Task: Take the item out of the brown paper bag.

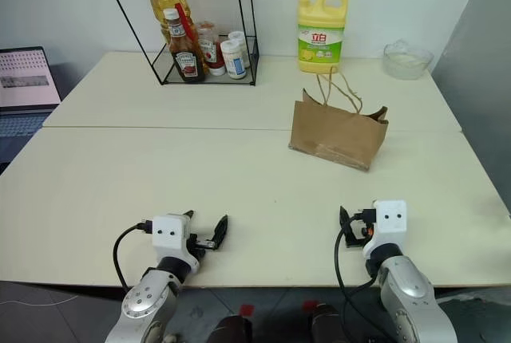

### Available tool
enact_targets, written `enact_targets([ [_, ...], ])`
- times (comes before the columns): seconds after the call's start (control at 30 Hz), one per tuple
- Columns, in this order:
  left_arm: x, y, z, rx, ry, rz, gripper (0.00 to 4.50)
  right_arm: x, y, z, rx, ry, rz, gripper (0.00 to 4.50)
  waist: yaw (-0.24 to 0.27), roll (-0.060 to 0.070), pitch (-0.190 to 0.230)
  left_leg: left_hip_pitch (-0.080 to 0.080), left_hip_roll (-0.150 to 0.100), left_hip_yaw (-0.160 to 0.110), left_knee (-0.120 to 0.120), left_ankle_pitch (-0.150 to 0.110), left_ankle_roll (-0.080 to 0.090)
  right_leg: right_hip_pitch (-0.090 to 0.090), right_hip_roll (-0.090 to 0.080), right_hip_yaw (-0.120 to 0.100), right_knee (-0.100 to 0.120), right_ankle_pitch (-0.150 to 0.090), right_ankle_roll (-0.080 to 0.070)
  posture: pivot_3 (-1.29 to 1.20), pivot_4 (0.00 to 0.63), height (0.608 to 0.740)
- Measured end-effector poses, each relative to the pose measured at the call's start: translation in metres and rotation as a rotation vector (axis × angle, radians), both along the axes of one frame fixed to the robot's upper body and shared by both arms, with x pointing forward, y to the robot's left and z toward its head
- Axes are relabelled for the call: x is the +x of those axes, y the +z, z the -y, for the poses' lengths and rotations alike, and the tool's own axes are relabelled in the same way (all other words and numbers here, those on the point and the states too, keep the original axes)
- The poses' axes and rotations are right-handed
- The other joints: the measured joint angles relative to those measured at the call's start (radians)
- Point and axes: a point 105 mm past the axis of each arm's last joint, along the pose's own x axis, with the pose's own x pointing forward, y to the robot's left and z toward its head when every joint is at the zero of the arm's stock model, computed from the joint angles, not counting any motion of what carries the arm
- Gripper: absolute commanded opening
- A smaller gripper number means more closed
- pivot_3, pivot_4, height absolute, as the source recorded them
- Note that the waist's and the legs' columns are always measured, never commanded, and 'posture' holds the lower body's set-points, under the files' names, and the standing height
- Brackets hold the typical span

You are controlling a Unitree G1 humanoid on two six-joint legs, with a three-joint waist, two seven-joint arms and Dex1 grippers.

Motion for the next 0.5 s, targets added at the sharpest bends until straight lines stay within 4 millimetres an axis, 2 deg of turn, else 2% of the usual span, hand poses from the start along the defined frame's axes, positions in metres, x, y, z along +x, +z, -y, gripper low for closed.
enact_targets([
  [0.33,0.003,0.002,0.0,0.014,-0.014,0.006,4.46,0.003,0.006,-0.001,-0.045,0.034,0.031,4.5,0.0,0.0,0.0,0.0,0.0,0.0,0.0,0.0,0.0,0.0,0.0,0.0,0.0,0.0,0.0,0.0,0.15,0.74],
  [0.5,0.012,0.011,0.007,0.011,-0.158,-0.009,4.46,0.009,0.017,-0.008,-0.055,0.105,0.067,4.5,0.003,-0.002,0.002,-0.001,0.0,0.0,0.0,0.0,0.0,0.0,0.0,-0.001,0.0,0.0,0.001,0.0,0.15,0.74],
])
